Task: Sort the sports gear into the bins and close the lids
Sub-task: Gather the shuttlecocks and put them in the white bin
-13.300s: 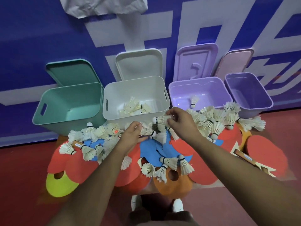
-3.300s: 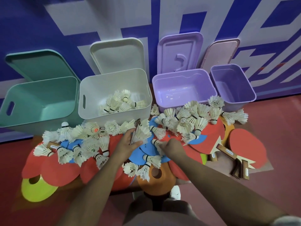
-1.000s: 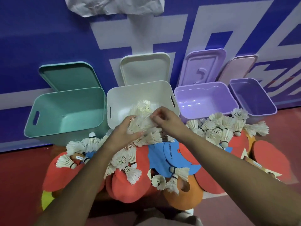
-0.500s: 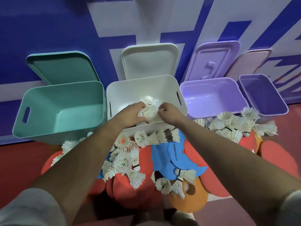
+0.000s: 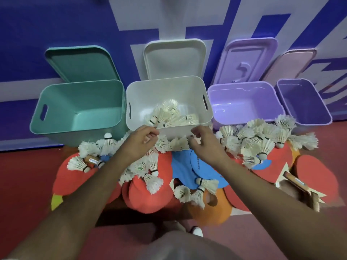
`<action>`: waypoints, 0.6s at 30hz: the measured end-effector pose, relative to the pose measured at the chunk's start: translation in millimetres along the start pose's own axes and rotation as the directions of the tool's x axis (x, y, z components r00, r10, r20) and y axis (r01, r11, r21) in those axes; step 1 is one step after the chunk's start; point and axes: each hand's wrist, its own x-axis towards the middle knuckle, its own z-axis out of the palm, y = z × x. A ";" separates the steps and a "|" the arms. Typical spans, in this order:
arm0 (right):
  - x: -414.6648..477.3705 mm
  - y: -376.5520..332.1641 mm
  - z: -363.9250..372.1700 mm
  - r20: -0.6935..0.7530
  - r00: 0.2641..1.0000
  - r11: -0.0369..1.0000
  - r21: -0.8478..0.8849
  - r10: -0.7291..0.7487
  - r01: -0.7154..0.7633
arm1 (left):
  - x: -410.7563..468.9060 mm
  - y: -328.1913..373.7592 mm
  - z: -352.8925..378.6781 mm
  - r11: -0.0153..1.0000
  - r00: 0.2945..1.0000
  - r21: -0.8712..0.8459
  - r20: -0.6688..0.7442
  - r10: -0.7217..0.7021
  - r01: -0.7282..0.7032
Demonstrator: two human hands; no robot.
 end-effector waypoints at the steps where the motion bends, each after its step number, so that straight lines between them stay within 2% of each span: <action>1: -11.3 5.2 5.0 0.025 0.999 1.000 0.000 -0.019 0.019 | -16.9 -1.9 4.8 1.000 1.000 0.016 0.006 -0.010 0.010; 4: -39.6 23.3 22.5 0.138 0.990 1.000 -0.020 -0.007 0.010 | -62.9 -9.3 18.9 0.995 0.995 0.079 0.072 -0.062 0.056; 9: -82.9 45.3 49.8 0.303 0.952 0.990 -0.137 0.032 0.011 | -109.1 -23.7 53.1 0.957 0.976 0.277 0.166 -0.141 0.091; 13: -100.1 60.9 67.0 0.350 0.934 0.962 -0.272 0.067 0.032 | -118.4 -34.5 77.0 0.862 0.986 0.506 0.139 -0.094 0.011; 18: -106.7 68.6 89.2 0.330 0.939 0.928 -0.372 0.097 0.035 | -109.2 -30.7 84.5 0.823 0.997 0.567 0.047 -0.062 0.025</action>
